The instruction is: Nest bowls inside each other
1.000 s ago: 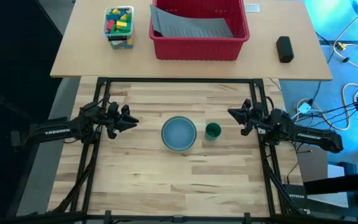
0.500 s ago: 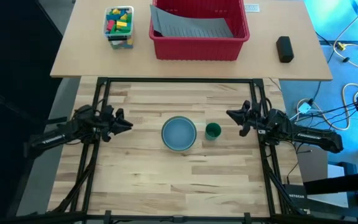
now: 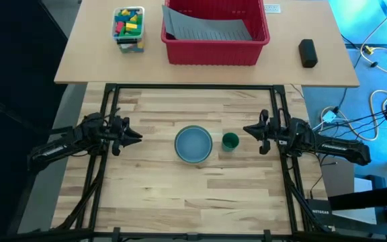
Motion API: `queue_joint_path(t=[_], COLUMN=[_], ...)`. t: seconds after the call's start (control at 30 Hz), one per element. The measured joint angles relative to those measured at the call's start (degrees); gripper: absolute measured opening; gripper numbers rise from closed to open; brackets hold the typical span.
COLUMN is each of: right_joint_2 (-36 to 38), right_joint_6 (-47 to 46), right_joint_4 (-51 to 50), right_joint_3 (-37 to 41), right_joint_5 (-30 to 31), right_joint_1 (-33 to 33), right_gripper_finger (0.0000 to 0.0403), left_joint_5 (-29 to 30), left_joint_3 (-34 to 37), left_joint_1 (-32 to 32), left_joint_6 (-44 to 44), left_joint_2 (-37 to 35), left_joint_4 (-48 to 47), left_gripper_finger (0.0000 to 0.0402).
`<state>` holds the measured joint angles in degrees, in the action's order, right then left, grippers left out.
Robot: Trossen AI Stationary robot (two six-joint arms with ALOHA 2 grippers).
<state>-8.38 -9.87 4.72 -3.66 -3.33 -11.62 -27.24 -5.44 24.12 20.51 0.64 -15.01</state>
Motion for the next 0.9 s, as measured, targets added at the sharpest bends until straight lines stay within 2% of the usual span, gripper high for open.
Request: queue_joint_path(t=[0.2, 0.37, 0.5, 0.9], right_joint_2=[0.00, 0.00, 0.00, 0.00], right_joint_6=[1.39, 6.08, 14.02, 14.50], right_joint_4=[-1.94, -1.95, -1.95, -4.27], right_joint_3=[0.00, 0.00, 0.00, -0.04], right_joint_5=[-0.49, -0.27, 1.54, 4.57], right_joint_1=[0.00, 0.00, 0.00, -0.01], right_gripper_finger=[0.0000, 0.0000, 0.0000, 0.0000], left_joint_5=[1.08, 9.80, 15.87, 21.88], left_joint_3=[-0.37, -0.26, -0.15, -0.29], left_joint_1=[-0.22, -0.22, -0.23, -0.38], left_joint_6=[-6.35, -10.76, -15.05, -21.33], left_joint_2=[-0.03, -0.04, -0.02, -0.02], left_joint_4=[-1.22, -0.42, 0.52, -1.05], left_gripper_finger=[0.0048, 0.0004, 0.0001, 0.0002])
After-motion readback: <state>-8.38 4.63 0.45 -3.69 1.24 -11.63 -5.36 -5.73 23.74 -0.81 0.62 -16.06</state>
